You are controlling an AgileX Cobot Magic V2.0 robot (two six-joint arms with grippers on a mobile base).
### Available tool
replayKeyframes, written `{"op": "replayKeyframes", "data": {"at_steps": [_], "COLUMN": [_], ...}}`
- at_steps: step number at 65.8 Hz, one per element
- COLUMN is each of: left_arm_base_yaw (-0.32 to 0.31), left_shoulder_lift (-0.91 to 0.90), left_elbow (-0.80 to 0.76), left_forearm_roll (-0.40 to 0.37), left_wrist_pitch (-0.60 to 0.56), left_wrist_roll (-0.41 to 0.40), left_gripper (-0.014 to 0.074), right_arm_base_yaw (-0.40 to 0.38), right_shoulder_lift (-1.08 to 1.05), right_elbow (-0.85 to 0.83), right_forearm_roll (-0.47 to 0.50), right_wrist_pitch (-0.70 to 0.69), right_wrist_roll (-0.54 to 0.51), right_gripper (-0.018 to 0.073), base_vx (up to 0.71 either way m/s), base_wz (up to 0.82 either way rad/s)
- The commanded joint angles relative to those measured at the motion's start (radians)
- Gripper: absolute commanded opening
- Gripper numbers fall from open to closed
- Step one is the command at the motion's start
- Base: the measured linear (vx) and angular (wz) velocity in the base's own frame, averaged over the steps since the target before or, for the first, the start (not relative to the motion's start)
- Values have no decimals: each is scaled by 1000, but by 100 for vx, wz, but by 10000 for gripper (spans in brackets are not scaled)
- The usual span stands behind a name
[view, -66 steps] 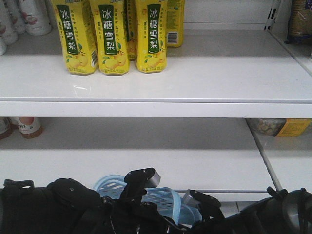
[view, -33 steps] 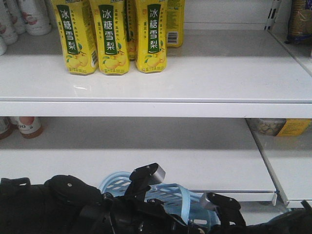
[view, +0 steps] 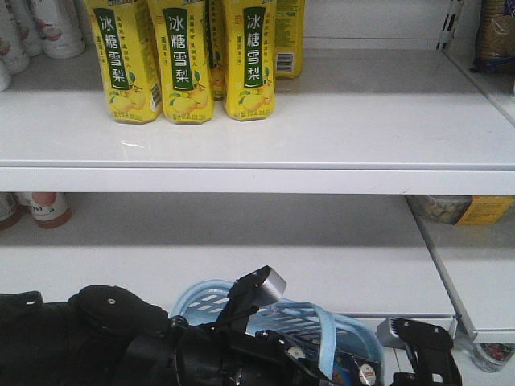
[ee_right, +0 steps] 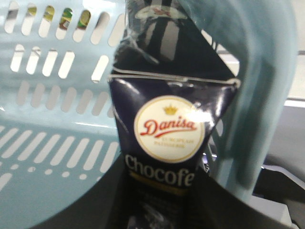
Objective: Left arm holds basket, right arm returns cookies
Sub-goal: 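Lift the Chocofello box out of the basket with the right gripper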
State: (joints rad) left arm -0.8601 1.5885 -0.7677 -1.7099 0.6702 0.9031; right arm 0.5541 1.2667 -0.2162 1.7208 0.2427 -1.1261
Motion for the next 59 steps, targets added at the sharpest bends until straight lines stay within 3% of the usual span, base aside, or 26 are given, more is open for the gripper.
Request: {"op": "replayKeyframes", "data": {"at_steps": [1, 37, 59], "left_arm_base_yaw": [11, 11, 11], "left_shoulder_lift": [-10, -10, -10], "left_elbow": [-1, -1, -1], "left_forearm_roll": [54, 56, 56], "left_wrist_pitch": [-142, -141, -141], "left_wrist_roll": [10, 10, 10], "left_gripper": [-6, -6, -6], "right_arm_base_yaw": [-3, -3, -3], "right_shoulder_lift": [-99, -344, -493], "right_elbow": [-11, 40, 40], "right_forearm_roll": [58, 52, -54], "right_wrist_pitch": [131, 110, 108], "right_wrist_roll": [23, 122, 229], "right_gripper": [134, 134, 134], "base_vx": [0, 0, 0], "base_wz": [0, 0, 0]}}
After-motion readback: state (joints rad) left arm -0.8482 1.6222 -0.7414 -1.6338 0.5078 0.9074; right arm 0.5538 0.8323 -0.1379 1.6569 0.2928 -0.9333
